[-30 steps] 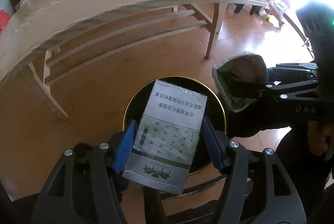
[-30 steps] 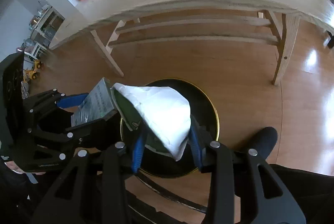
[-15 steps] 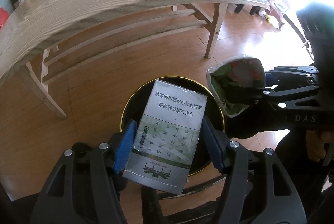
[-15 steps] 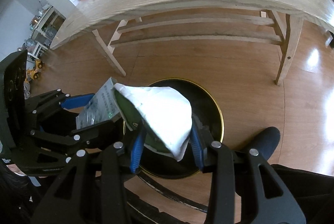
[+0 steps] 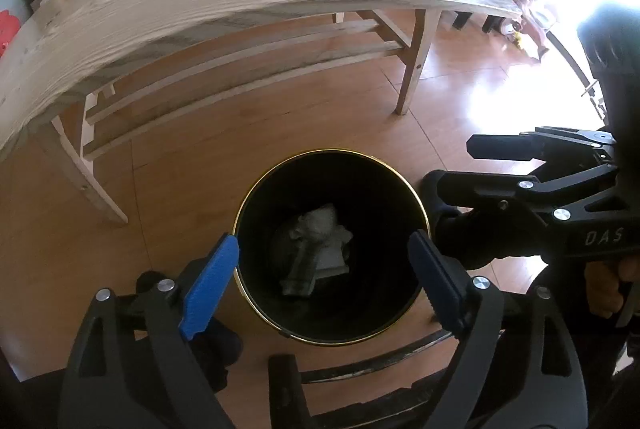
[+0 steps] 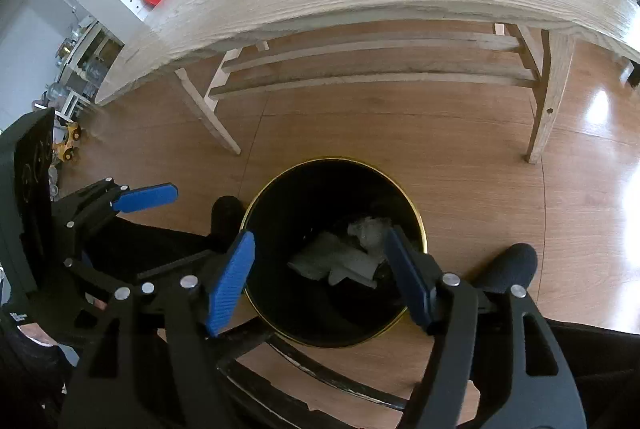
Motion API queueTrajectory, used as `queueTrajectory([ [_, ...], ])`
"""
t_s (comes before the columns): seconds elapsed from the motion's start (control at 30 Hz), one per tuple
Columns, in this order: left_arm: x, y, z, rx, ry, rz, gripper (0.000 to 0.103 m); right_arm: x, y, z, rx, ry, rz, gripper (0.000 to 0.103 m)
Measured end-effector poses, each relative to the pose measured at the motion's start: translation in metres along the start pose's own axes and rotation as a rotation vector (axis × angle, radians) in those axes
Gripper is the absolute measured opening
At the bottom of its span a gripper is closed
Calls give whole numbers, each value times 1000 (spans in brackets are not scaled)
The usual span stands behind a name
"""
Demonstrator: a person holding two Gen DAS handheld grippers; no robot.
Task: Collect trash
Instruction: 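Open both tools to drop the card and bag into the bin, then grasp the green snack bag with the left tool while the right tool grasps the red cigarette box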
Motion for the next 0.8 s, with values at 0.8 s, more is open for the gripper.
queueTrajectory([
  [0.8,-52,-208,105,-128,-173,-303,93,-49,-251,-7,92,-34,-356,73],
])
Point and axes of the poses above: each gripper's, at about its wrist camera, not at the fingertips, and x roughly the way its jaws point, z to its left, y to its underside, the point moved 8 cm from there along x, roughly the way its jaws point, and after that the axes turned 4 degrees about -z, right-handed, at the moved point
